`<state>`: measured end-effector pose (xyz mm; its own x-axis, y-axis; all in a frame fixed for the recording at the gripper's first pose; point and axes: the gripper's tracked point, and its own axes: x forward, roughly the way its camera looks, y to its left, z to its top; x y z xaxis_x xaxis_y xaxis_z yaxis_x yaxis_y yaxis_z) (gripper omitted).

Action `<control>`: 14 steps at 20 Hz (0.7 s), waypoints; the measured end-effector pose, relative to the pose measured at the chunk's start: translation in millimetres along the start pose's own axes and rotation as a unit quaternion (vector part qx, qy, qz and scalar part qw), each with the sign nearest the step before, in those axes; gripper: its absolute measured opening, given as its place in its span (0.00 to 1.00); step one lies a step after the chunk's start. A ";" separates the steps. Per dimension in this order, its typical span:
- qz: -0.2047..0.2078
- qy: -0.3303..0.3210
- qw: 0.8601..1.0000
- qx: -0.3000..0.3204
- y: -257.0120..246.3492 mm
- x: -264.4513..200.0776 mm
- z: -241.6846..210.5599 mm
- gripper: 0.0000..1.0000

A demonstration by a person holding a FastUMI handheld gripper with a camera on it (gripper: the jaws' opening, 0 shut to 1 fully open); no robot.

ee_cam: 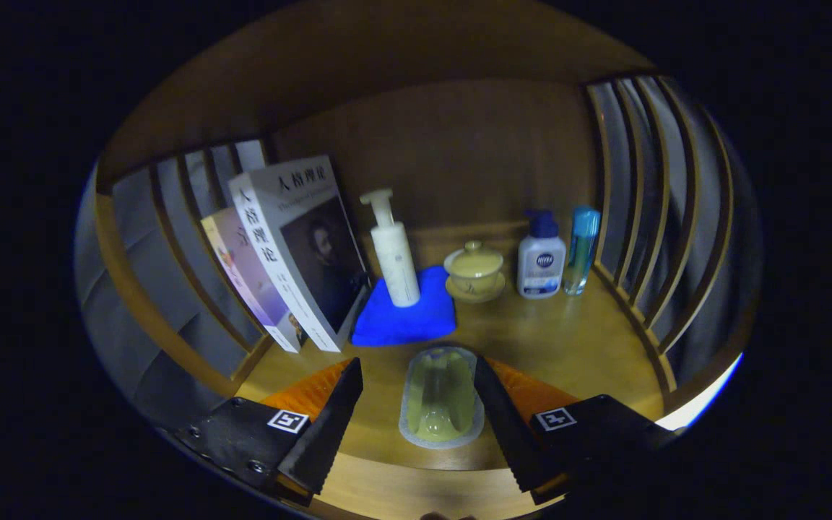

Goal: Pull open the drawer, take out the items inside it, and place them on the countertop above the cabinet.

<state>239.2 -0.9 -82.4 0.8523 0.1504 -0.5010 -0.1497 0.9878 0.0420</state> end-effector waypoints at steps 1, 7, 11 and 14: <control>0.003 -0.021 1.000 -0.010 5.1 -12.3 4.4 0.98; -0.015 -0.158 0.985 -0.060 27.8 -100.6 17.6 0.98; -0.017 -0.208 0.975 -0.071 41.6 -157.2 -15.4 0.98; -0.040 -0.231 0.970 -0.064 37.1 -186.5 -52.7 0.98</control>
<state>48.3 5.6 -32.9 0.9930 0.1040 -0.0564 -0.1094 0.9885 -0.1046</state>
